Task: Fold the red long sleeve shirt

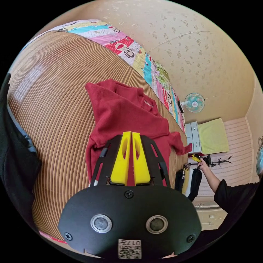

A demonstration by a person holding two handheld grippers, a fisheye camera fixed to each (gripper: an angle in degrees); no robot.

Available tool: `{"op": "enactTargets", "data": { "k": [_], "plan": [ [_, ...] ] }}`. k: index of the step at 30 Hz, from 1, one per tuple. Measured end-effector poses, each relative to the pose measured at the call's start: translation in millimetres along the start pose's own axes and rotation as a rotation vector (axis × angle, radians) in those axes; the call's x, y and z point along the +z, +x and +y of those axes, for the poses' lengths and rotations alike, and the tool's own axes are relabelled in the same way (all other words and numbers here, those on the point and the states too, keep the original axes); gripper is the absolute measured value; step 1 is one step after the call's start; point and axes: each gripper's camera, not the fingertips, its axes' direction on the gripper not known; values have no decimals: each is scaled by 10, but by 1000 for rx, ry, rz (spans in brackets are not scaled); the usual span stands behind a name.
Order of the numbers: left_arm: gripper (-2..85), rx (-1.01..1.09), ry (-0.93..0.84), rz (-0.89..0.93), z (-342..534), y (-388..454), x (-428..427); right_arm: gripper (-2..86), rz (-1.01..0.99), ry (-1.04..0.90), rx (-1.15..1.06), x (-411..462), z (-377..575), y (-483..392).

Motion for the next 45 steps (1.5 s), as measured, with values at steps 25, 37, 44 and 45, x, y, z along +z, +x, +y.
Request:
{"op": "enactTargets", "data": {
  "k": [25, 37, 44, 45],
  "plan": [
    [-7, 68, 3, 122, 565, -169, 153, 32, 90, 478, -218, -52, 1240, -1776],
    [67, -13, 154, 311, 811, -369, -184, 34, -813, 373, -987, 427, 4394, -4963],
    [86, -136, 217, 212, 972, -745, -283, 61, -571, -110, -1171, 2284, 5747, -5249],
    [86, -112, 194, 165, 919, -700, -234, 63, -531, -116, -1176, 2326, 5770, -5173]
  ]
}}
